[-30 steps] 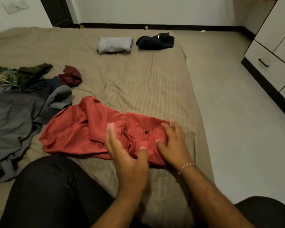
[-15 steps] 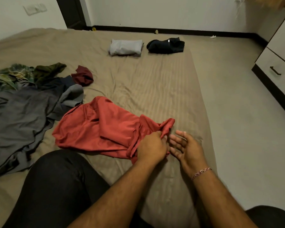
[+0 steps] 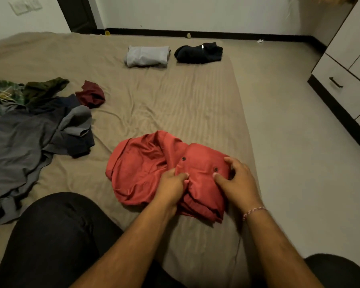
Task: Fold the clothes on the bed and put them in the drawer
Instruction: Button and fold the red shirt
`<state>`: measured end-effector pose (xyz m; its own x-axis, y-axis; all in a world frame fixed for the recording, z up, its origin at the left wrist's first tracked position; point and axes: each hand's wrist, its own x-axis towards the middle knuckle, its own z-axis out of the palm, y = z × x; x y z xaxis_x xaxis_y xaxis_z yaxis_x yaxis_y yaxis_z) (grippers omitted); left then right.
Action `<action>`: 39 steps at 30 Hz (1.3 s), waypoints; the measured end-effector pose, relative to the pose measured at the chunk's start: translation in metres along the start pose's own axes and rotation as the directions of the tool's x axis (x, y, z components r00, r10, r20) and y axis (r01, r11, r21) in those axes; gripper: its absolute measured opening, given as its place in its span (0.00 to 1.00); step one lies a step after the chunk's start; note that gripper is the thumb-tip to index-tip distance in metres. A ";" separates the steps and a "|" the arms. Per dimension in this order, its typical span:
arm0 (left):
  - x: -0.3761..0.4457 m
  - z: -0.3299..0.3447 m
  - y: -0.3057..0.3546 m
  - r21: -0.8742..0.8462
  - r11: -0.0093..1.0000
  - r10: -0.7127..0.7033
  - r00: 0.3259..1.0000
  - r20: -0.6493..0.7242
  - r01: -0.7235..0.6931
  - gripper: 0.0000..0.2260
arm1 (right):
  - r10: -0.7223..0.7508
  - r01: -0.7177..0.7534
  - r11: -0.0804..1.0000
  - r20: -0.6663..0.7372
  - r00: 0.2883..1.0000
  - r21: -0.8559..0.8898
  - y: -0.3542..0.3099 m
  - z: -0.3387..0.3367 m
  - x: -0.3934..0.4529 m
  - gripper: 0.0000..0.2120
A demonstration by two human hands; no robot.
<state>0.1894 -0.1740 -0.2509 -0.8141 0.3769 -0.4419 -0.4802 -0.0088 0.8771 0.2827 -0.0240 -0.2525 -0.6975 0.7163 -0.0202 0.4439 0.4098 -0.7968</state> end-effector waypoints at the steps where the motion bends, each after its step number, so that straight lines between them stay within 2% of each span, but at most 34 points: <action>1: -0.001 -0.009 0.000 0.091 0.995 0.055 0.998 -0.039 -0.051 0.13 | -0.034 0.035 0.996 0.016 0.999 -0.085 -0.001 0.004 -0.001 0.31; 2: -0.004 -0.016 0.003 0.231 0.965 0.153 0.984 -0.094 -0.128 0.18 | -0.045 0.047 0.991 0.018 0.999 -0.127 -0.002 0.007 -0.001 0.33; 3: -0.009 -0.020 0.008 0.404 0.886 0.308 0.939 -0.149 -0.227 0.24 | -0.046 0.047 0.988 0.009 0.999 -0.150 -0.004 0.009 0.000 0.34; 4: -0.016 -0.021 0.013 0.582 0.740 0.499 0.856 -0.137 -0.338 0.28 | -0.055 0.055 0.988 0.000 0.998 -0.146 -0.006 0.011 0.001 0.34; 5: -0.027 -0.016 0.019 0.687 0.567 0.653 0.756 -0.037 -0.455 0.28 | -0.057 0.056 0.991 -0.007 0.998 -0.126 -0.007 0.013 0.002 0.33; 6: -0.036 -0.009 0.025 0.720 0.443 0.693 0.714 0.104 -0.535 0.27 | -0.056 0.054 0.994 -0.018 0.998 -0.093 -0.010 0.015 0.004 0.32; 7: -0.046 0.003 0.031 0.730 0.392 0.627 0.743 0.233 -0.560 0.27 | -0.021 0.020 1.000 -0.037 0.999 -0.013 -0.011 0.016 0.005 0.30; 8: -0.050 0.014 0.031 0.757 0.388 0.488 0.814 0.314 -0.525 0.28 | 0.044 -0.036 0.991 -0.069 0.997 0.126 -0.012 0.016 0.006 0.27; 9: -0.051 0.023 0.031 0.803 0.397 0.329 0.885 0.328 -0.445 0.30 | 0.133 -0.098 0.945 -0.092 0.987 0.313 -0.015 0.016 0.005 0.24; 10: -0.047 0.029 0.026 0.829 0.417 0.227 0.926 0.302 -0.373 0.32 | 0.242 -0.162 0.846 -0.095 0.966 0.508 -0.018 0.014 0.003 0.21; 11: -0.042 0.033 0.021 0.842 0.422 0.199 0.940 0.277 -0.337 0.34 | 0.350 -0.223 0.693 -0.049 0.936 0.685 -0.019 0.012 0.001 0.18; 13: -0.035 0.032 0.014 0.884 0.303 0.229 0.928 0.294 -0.355 0.36 | 0.466 -0.330 0.387 0.127 0.876 0.861 -0.018 0.008 0.000 0.15; 14: -0.035 0.030 0.011 0.903 0.212 0.254 0.913 0.318 -0.374 0.36 | 0.472 -0.359 0.311 0.185 0.862 0.880 -0.016 0.005 0.000 0.14; 15: -0.031 0.027 0.008 0.911 0.152 0.275 0.902 0.334 -0.383 0.34 | 0.454 -0.374 0.290 0.217 0.864 0.881 -0.016 0.003 0.000 0.13; 16: -0.029 0.024 0.007 0.912 0.149 0.290 0.899 0.328 -0.381 0.32 | 0.432 -0.386 0.301 0.236 0.871 0.872 -0.018 0.002 -0.001 0.12; 17: -0.026 0.021 0.008 0.900 0.212 0.302 0.902 0.309 -0.380 0.30 | 0.411 -0.388 0.329 0.239 0.880 0.861 -0.021 0.002 -0.002 0.12; 18: -0.023 0.018 0.010 0.860 0.329 0.313 0.904 0.290 -0.390 0.28 | 0.399 -0.384 0.365 0.230 0.888 0.848 -0.023 0.004 -0.002 0.11; 19: -0.020 0.016 0.014 0.775 0.495 0.310 0.913 0.264 -0.392 0.25 | 0.388 -0.368 0.398 0.210 0.898 0.840 -0.026 0.006 -0.003 0.10; 21: -0.021 0.012 0.024 0.423 0.855 0.231 0.951 0.208 -0.300 0.21 | 0.369 -0.302 0.500 0.116 0.922 0.811 -0.033 0.014 -0.005 0.08; 22: -0.025 0.013 0.029 0.209 0.956 0.163 0.966 0.201 -0.205 0.20 | 0.355 -0.261 0.564 0.055 0.933 0.784 -0.033 0.018 -0.006 0.07; 23: -0.028 0.012 0.032 0.029 0.993 0.107 0.975 0.196 -0.115 0.19 | 0.335 -0.227 0.615 0.011 0.942 0.755 -0.032 0.023 -0.006 0.05; 25: -0.030 0.000 0.038 -0.164 0.986 0.069 0.983 0.168 -0.041 0.18 | 0.297 -0.208 0.680 -0.004 0.955 0.703 -0.034 0.031 -0.011 0.06; 27: -0.024 -0.025 0.046 -0.186 0.981 0.078 0.993 0.089 -0.060 0.17 | 0.265 -0.224 0.703 0.044 0.963 0.675 -0.030 0.038 -0.016 0.10; 29: -0.012 -0.059 0.055 -0.095 0.992 0.086 0.996 -0.030 -0.088 0.16 | 0.240 -0.254 0.741 0.108 0.965 0.622 -0.032 0.043 -0.022 0.17; 31: 0.000 -0.092 0.060 0.121 0.991 0.071 0.990 -0.121 -0.056 0.19 | 0.267 -0.294 0.798 0.127 0.955 0.526 -0.030 0.048 -0.024 0.23; 33: 0.004 -0.114 0.061 0.359 0.931 0.128 0.979 -0.157 -0.064 0.32 | 0.337 -0.385 0.733 0.193 0.921 0.561 -0.030 0.052 -0.026 0.26; 34: 0.003 -0.119 0.062 0.525 0.846 0.206 0.966 -0.158 -0.094 0.36 | 0.372 -0.455 0.661 0.266 0.889 0.597 -0.032 0.053 -0.028 0.26; 36: -0.002 -0.119 0.061 0.715 0.675 0.333 0.940 -0.076 -0.182 0.33 | 0.403 -0.552 0.554 0.380 0.833 0.623 -0.040 0.058 -0.033 0.24; 39: -0.005 -0.111 0.054 0.732 0.655 0.273 0.962 0.003 -0.188 0.21 | 0.382 -0.617 0.430 0.486 0.786 0.659 -0.058 0.062 -0.037 0.15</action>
<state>0.1312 -0.2794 -0.2226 -0.9131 0.3632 -0.1854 0.0777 0.6013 0.7953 0.2478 -0.1086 -0.2427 -0.6519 0.4450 -0.6140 0.2507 -0.6377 -0.7284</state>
